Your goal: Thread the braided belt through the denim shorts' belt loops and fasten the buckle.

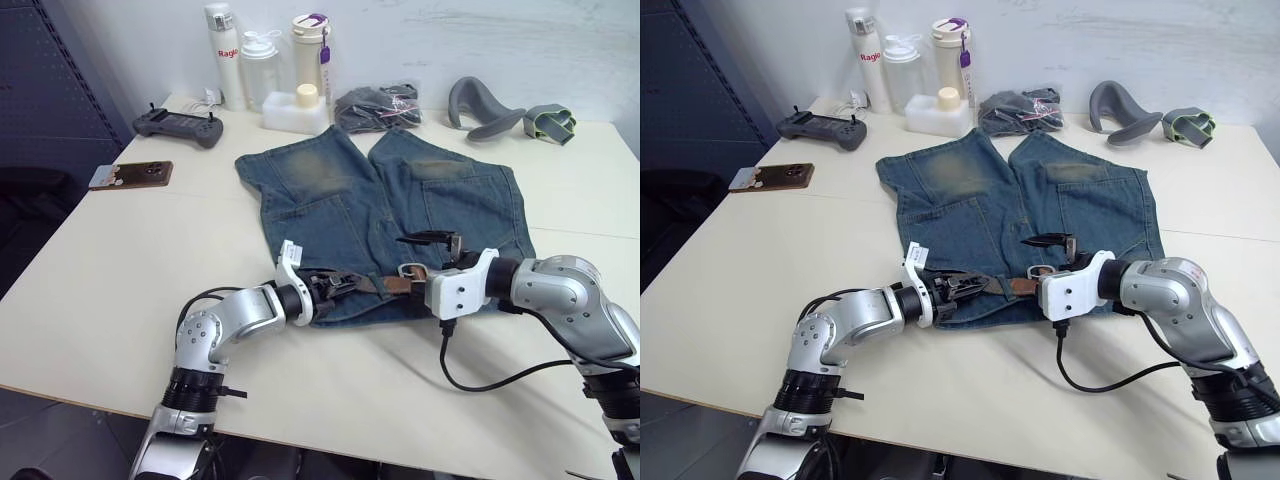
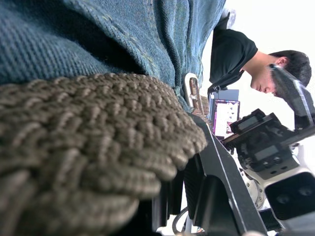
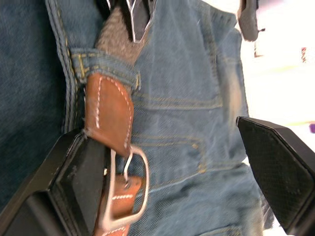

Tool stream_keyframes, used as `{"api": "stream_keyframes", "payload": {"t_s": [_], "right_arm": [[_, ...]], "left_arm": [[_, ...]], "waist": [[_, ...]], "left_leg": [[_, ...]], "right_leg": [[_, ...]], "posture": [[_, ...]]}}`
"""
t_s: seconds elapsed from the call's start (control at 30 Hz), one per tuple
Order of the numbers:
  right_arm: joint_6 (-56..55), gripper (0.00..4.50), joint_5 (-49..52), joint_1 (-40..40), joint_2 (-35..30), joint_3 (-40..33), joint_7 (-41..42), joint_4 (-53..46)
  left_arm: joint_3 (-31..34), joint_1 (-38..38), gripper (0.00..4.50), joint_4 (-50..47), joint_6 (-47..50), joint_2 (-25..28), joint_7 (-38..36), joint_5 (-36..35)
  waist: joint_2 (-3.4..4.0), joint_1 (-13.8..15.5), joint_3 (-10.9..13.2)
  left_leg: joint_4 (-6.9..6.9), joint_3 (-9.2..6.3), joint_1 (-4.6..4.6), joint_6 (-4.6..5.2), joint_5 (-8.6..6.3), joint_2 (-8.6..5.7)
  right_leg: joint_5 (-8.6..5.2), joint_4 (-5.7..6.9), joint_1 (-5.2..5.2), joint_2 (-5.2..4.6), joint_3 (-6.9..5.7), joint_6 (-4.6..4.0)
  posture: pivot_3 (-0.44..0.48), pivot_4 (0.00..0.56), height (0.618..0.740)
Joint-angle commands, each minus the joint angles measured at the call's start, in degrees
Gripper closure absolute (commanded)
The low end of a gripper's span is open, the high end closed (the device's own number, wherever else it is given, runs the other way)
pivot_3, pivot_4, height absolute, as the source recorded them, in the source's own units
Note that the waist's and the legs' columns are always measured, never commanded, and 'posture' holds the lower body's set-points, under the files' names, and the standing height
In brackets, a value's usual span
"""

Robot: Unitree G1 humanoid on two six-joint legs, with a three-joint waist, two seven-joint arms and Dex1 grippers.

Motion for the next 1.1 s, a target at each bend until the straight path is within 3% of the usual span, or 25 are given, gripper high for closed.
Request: {"api": "stream_keyframes", "payload": {"t_s": [0.03,0.13,0.23,0.3,0.33,0.4,0.63,0.73,0.97,1.1], "right_arm": [[-0.93,0.06,1.71,-0.31,0.09,-0.32,-0.07,-2.66],[-0.83,0.88,2.17,-0.36,0.04,-0.52,0.16,-2.82],[-1.77,2.48,2.3,0.44,-0.24,-0.52,0.24,-3.05],[-2.53,3.05,2.4,1.22,-0.43,-0.57,0.24,-3.45],[-2.73,3.72,2.42,1.52,-0.47,-0.62,0.25,-3.6],[-3.17,4.41,2.29,1.76,-0.52,-0.61,0.22,-3.67],[-4.37,4.41,1.74,1.52,-0.6,-0.38,-0.17,-2.68],[-5.06,4.5,1.66,0.37,-1.08,-0.78,-0.13,-1.37],[-1.01,4.5,8.23,-0.15,-4.1,-5.62,2.06,-0.36],[-3.6,4.5,8.56,-0.7,-6.13,-6.69,2.26,2.58]], "left_arm": [[-1.39,-0.19,4.5,0.94,0.56,-0.57,-0.73,0.19],[-1.34,-0.21,4.5,1.0,0.64,-0.46,-0.78,0.15],[-1.29,-0.29,4.5,1.05,0.67,-0.38,-0.79,0.17],[-1.25,-0.36,4.5,1.04,0.61,-0.35,-0.7,0.21],[-1.23,-0.38,4.5,1.03,0.58,-0.33,-0.66,0.24],[-1.15,-0.48,4.5,1.11,0.59,-0.23,-0.63,0.3],[-0.53,-1.38,4.5,0.99,0.48,0.58,-0.65,1.58],[0.56,-0.93,3.4,-1.45,1.89,3.25,-2.98,-1.2],[2.75,1.51,0.17,-9.19,8.02,13.51,-7.5,-2.88],[2.14,1.77,0.04,-12.98,13.05,21.06,-16.89,-2.88]], "waist": [[0.0,0.01,0.0],[0.0,0.01,0.0],[0.0,0.02,0.0],[0.0,0.03,0.0],[0.0,0.02,0.0],[0.0,-0.08,0.0],[0.0,-0.09,0.0],[-0.01,-0.38,0.01],[-0.02,-1.66,0.02],[-0.04,-2.47,0.03]], "left_leg": [[0.0,0.0,0.0,0.0,0.0,0.0],[0.0,0.01,0.0,0.0,0.0,0.0],[0.0,0.0,0.0,0.0,0.0,0.0],[0.0,0.0,0.0,0.0,0.0,0.0],[0.0,0.0,0.0,0.0,0.0,0.0],[0.0,0.01,0.0,0.0,0.0,0.0],[0.01,0.01,0.0,0.0,0.0,0.0],[0.01,0.01,-0.02,0.0,0.0,0.01],[0.0,-0.01,0.0,-0.07,-0.02,0.1],[0.0,0.0,0.02,-0.09,-0.03,0.11]], "right_leg": [[0.0,0.0,0.0,0.0,0.0,0.0],[0.0,0.0,0.0,0.0,0.0,0.0],[0.0,0.0,0.0,0.0,0.0,0.0],[0.0,0.0,0.0,0.0,0.0,0.0],[0.0,0.0,0.0,0.0,0.0,0.0],[0.0,0.0,0.0,0.0,0.01,0.0],[0.0,0.02,-0.02,0.0,0.0,0.0],[0.0,0.04,-0.05,0.0,0.01,0.0],[-0.01,0.16,-0.12,0.02,-0.04,-0.02],[-0.09,0.16,-0.11,0.02,-0.05,-0.18]], "posture": [[0.0,0.15,0.631],[0.0,0.15,0.631],[0.0,0.15,0.631],[0.0,0.15,0.631],[0.0,0.15,0.631],[0.0,0.15,0.631],[0.0,0.15,0.631],[0.0,0.15,0.631],[0.0,0.15,0.631],[0.0,0.15,0.631]]}}
